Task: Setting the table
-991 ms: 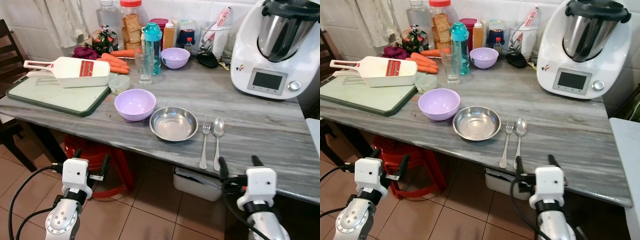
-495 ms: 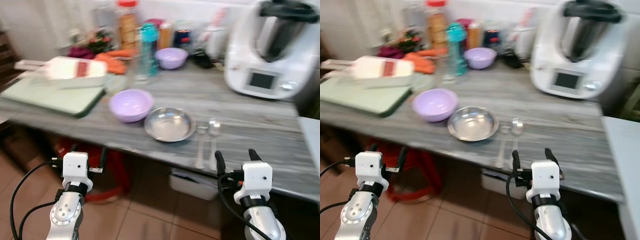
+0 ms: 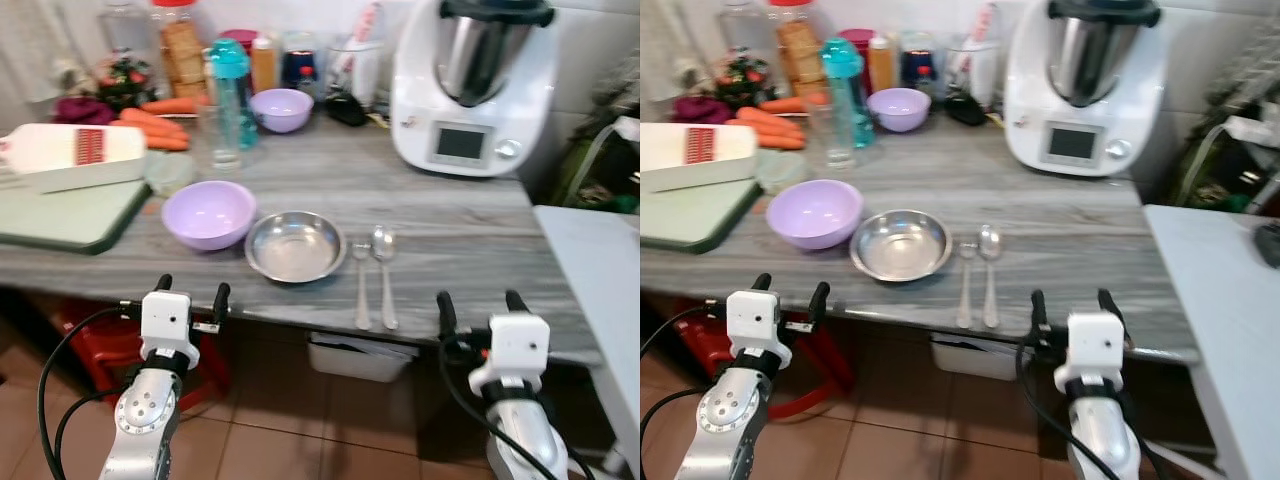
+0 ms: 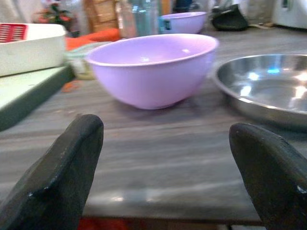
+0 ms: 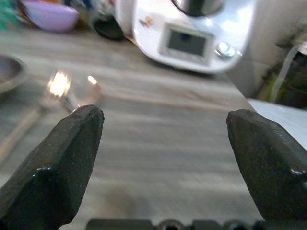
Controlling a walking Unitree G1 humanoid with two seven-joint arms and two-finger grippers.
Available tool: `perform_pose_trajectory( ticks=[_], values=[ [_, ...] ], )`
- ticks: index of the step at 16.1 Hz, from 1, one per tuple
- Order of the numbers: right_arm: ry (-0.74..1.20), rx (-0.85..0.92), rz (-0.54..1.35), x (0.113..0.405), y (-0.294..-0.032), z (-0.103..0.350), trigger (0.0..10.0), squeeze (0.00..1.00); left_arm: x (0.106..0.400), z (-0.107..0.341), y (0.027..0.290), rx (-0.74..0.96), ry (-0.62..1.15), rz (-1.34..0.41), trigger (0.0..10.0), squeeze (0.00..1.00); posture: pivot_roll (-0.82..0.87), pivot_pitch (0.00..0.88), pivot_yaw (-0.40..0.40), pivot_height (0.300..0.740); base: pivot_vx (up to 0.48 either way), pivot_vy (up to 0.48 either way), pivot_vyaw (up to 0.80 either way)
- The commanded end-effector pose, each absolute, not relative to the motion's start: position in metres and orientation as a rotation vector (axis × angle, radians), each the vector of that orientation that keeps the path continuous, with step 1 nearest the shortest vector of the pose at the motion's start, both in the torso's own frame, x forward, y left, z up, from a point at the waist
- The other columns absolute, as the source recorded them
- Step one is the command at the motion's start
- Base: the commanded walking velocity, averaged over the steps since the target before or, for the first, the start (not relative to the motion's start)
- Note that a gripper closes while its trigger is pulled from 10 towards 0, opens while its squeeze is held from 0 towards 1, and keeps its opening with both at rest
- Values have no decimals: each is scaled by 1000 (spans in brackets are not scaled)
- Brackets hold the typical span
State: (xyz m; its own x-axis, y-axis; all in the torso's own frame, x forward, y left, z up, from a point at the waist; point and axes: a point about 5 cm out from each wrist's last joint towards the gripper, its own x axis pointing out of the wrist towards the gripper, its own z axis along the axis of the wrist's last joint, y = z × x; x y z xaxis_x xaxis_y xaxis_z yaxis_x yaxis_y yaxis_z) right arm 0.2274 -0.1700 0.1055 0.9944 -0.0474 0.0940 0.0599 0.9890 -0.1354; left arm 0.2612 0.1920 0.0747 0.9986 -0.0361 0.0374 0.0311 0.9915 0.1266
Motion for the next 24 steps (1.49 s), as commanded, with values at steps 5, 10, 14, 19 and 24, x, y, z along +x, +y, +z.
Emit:
perform_pose_trajectory(
  ticks=[5, 10, 14, 19, 24],
  values=[
    [-72, -112, -86, 225, -173, 103, 10000, 0, 265, 77, 190, 145, -24, -38, 10000, 0, 8, 0, 21, 740, 0, 0, 0],
    [-71, -97, -101, 229, -177, 105, 10000, 0, 265, 79, 192, 163, -16, -16, 10000, 0, 16, 0, 25, 740, -52, 0, 0],
    [-70, -82, -97, 230, -173, 104, 10000, 0, 265, 79, 195, 166, -5, -5, 10000, 0, 22, 0, 27, 740, -277, 0, 0],
    [-66, -79, -100, 230, -174, 104, 10000, 0, 265, 79, 193, 168, 5, -12, 10000, 0, 16, 0, 34, 740, -288, 0, 0],
    [-62, -72, -110, 230, -173, 103, 10000, 0, 267, 79, 191, 173, 13, -23, 10000, 0, 16, 0, 40, 740, -286, 0, 0]
  ],
)
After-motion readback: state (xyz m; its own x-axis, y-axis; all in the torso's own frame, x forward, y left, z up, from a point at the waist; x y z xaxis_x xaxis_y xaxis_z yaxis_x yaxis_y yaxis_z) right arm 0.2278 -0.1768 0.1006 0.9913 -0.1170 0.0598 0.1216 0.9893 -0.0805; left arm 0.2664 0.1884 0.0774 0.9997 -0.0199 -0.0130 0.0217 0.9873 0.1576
